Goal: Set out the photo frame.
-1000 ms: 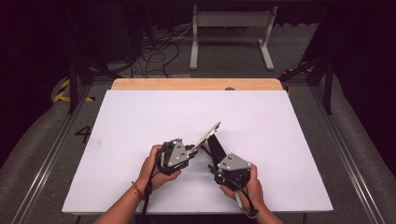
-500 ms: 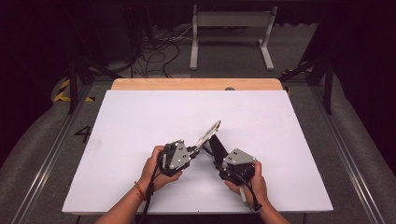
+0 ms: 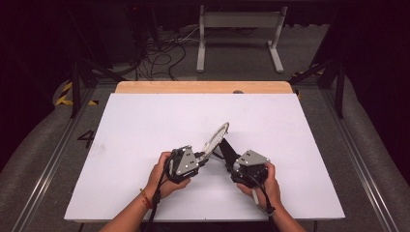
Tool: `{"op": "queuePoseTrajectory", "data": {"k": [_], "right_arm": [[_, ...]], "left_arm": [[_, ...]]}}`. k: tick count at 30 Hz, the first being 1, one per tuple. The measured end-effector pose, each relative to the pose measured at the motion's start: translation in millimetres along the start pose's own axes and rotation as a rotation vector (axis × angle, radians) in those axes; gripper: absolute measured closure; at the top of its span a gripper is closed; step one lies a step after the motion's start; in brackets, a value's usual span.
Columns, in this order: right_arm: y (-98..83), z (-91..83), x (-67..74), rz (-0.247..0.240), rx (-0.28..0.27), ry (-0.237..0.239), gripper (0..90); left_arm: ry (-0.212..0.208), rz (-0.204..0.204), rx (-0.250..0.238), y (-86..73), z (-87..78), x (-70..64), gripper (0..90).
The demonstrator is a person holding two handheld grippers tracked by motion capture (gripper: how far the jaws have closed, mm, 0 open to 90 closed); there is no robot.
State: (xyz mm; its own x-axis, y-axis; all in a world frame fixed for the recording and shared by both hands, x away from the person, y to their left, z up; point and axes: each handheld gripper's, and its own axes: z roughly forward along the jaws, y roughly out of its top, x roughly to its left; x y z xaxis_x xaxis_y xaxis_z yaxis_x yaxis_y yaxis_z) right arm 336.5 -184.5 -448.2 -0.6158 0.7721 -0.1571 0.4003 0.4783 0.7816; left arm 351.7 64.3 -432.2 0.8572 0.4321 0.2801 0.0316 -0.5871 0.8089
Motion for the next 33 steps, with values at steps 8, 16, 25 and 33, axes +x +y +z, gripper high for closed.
{"op": "queuePoseTrajectory", "data": {"k": [8, 16, 25, 33], "right_arm": [[0.2, -1.2, -0.4, 0.006, -0.020, 0.006, 46.3], [-1.7, 0.0, -0.7, 0.006, -0.007, 0.018, 43.5], [-4.8, 4.0, -0.8, 0.004, 0.027, 0.007, 45.4], [-4.9, 3.7, -2.4, -0.002, 0.039, 0.012, 44.5]], "left_arm": [[0.020, -0.001, 0.047, -6.0, 17.8, 1.1, 60.5], [0.046, 0.005, 0.070, -9.9, 27.7, 3.2, 70.3], [0.079, 0.055, 0.088, -7.7, 25.8, -2.0, 74.0], [0.099, 0.064, 0.094, -7.1, 23.3, -7.9, 74.9]]}}
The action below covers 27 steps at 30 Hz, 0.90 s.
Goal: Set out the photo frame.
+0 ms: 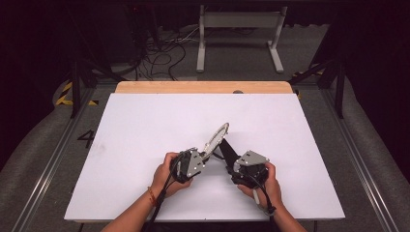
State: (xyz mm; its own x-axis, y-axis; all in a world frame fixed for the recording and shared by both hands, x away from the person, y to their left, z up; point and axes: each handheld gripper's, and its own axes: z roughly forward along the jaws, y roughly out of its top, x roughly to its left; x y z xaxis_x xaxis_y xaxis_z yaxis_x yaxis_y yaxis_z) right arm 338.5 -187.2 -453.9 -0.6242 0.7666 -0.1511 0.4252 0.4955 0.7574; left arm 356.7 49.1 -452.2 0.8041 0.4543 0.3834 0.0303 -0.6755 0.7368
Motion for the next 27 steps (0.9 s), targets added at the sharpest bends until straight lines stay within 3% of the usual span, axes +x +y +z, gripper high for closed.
{"op": "queuePoseTrajectory", "data": {"k": [17, 23, 27], "right_arm": [[0.2, -3.3, -6.8, -0.034, 0.035, -0.015, 43.7], [-0.7, -3.6, -12.2, -0.022, 0.039, -0.030, 43.2], [-0.8, -3.7, -14.0, -0.017, 0.039, -0.033, 43.0]], "left_arm": [[-0.002, -0.037, -0.003, 4.3, -2.5, -12.8, 72.2], [-0.044, -0.077, -0.020, 1.5, -2.8, -9.0, 70.1], [-0.077, -0.076, -0.034, 0.8, -4.8, -7.5, 67.5]]}}
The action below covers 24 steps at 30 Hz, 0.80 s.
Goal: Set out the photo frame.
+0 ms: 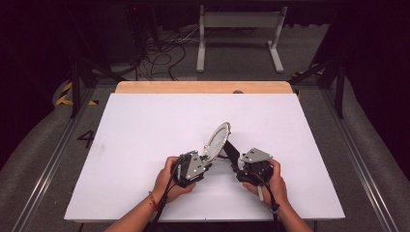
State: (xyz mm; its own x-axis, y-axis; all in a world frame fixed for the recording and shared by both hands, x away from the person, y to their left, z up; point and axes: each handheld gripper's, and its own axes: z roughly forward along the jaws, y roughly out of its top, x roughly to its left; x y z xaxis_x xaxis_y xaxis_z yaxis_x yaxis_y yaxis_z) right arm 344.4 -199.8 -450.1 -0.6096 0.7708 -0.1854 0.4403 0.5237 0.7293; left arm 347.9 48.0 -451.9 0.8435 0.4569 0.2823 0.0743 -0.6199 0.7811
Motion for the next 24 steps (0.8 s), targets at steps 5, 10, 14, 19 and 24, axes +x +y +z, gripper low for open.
{"op": "queuePoseTrajectory", "data": {"k": [5, 10, 14, 19, 24], "right_arm": [[0.3, -0.2, -2.4, -0.006, 0.006, -0.020, 42.8], [-1.6, 0.2, -8.7, 0.006, 0.004, -0.025, 42.2], [-1.5, 0.8, -9.5, 0.014, 0.005, -0.024, 41.8], [-2.2, -0.2, -9.8, 0.014, -0.023, -0.027, 41.7], [2.5, -10.6, -9.1, 0.023, -0.091, 0.009, 41.3]], "left_arm": [[-0.037, 0.015, -0.011, 0.7, -2.9, -0.4, 65.7], [-0.069, 0.018, -0.018, 1.2, -4.4, -0.6, 63.7], [-0.110, 0.012, -0.030, 0.9, -6.8, 2.6, 61.5], [-0.092, 0.047, -0.048, -1.2, -17.8, 7.2, 55.9], [-0.071, -0.004, -0.031, -8.9, -27.0, 27.0, 50.6]]}}
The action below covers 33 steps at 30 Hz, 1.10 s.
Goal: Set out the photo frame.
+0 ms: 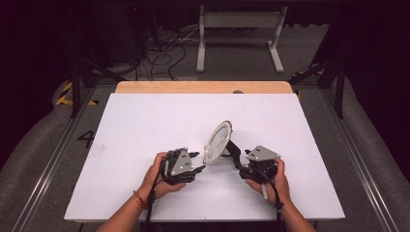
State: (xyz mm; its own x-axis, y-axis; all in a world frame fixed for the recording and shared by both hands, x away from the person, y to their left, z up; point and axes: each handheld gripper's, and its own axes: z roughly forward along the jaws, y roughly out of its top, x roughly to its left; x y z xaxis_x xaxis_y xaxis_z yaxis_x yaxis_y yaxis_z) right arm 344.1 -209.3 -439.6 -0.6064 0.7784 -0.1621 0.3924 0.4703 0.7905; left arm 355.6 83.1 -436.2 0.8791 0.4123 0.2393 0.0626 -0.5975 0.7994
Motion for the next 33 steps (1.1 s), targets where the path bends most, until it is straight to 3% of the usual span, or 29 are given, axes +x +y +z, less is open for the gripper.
{"op": "queuePoseTrajectory", "data": {"k": [4, 7, 8, 11, 14, 21, 28, 30, 33], "right_arm": [[6.6, 0.3, 5.6, -0.001, -0.029, 0.027, 37.4], [13.4, 5.3, 10.3, 0.007, -0.039, 0.024, 35.8], [18.3, 8.1, 11.7, 0.002, -0.046, 0.013, 35.4], [25.3, 14.8, 10.7, 0.024, -0.047, 0.031, 35.3], [27.6, 21.4, 11.4, 0.008, -0.019, 0.023, 36.6], [26.4, 29.1, 1.9, 0.041, -0.019, 0.017, 48.8], [27.5, 28.7, -0.6, -0.001, -0.002, 0.034, 50.4], [26.8, 27.8, -0.4, -0.034, -0.003, 0.033, 51.7], [24.8, 25.3, -1.9, -0.036, -0.007, 0.047, 53.3]], "left_arm": [[0.010, -0.044, 0.007, -2.6, -0.9, 8.5, 39.9], [0.026, -0.067, 0.012, -3.8, -0.6, 11.9, 35.2], [0.029, -0.073, 0.012, -4.0, -0.5, 11.9, 29.5], [0.041, -0.071, 0.026, -4.8, -0.1, 12.8, 27.7], [0.030, -0.086, 0.029, -6.4, 0.6, 14.3, 26.2], [0.014, -0.121, 0.044, -9.9, 3.7, 17.1, 24.3], [-0.003, -0.130, 0.051, -10.1, 7.6, 17.7, 23.8], [-0.004, -0.126, 0.056, -9.9, 8.2, 17.2, 23.4], [-0.010, -0.128, 0.057, -10.0, 8.5, 17.2, 23.0]]}}
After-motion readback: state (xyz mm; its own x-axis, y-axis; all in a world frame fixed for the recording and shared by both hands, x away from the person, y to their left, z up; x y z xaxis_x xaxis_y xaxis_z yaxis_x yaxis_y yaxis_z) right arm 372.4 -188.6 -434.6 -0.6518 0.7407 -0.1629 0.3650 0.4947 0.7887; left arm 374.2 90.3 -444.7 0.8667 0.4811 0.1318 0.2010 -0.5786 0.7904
